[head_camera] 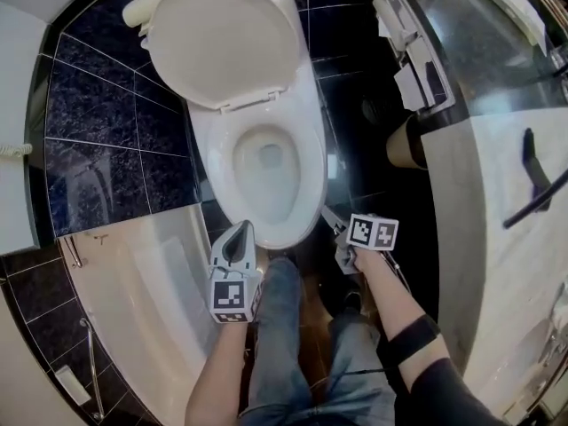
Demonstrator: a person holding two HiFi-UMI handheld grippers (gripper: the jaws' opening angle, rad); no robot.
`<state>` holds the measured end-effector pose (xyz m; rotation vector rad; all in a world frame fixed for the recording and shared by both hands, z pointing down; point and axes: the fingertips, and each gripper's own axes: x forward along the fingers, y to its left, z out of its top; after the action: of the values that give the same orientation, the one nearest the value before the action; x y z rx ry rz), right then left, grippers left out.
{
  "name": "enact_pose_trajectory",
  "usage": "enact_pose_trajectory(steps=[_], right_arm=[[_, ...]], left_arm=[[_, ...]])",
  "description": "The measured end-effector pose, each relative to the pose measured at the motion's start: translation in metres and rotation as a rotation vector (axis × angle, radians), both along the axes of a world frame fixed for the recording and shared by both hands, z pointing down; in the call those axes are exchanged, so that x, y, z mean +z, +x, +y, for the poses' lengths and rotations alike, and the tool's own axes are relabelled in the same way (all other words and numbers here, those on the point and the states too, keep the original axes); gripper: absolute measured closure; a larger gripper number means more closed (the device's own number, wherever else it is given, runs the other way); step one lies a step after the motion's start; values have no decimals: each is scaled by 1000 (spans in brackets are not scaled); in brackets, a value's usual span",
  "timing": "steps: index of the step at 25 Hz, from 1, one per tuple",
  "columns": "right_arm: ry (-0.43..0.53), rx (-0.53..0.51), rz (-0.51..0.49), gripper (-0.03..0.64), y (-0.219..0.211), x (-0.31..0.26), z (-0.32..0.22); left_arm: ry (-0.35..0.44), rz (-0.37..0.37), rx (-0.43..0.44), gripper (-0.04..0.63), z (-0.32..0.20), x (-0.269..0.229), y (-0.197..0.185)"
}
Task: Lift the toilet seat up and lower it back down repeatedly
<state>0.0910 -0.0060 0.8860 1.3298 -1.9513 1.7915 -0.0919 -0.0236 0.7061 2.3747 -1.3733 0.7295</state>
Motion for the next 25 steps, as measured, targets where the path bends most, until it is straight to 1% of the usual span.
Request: enact_pose_trajectory(steps=[5, 8, 11, 13, 14, 20, 25], right_arm=[[-38, 21, -64, 425, -9, 33, -5], [-53, 27, -85, 426, -16, 45, -11], [-72, 32, -100, 426, -24, 54, -15], [-86, 40, -101, 438, -27, 59, -18], [-94, 45, -96, 467, -26, 61, -19], [-122, 63, -104, 483, -25, 63, -19], [-137, 77, -111, 488, -25, 63, -20]], left_arm=[[-13, 4, 4, 604, -1, 24, -1], [-13, 4, 13, 604, -6, 32, -1], [-22, 16, -7, 604, -11, 37, -5], [-30, 24, -26, 604, -15, 40, -8], [-31, 23, -27, 604, -17, 41, -9], [-34, 17, -14, 604, -18, 52, -14], [-43, 26, -22, 604, -16, 56, -11]])
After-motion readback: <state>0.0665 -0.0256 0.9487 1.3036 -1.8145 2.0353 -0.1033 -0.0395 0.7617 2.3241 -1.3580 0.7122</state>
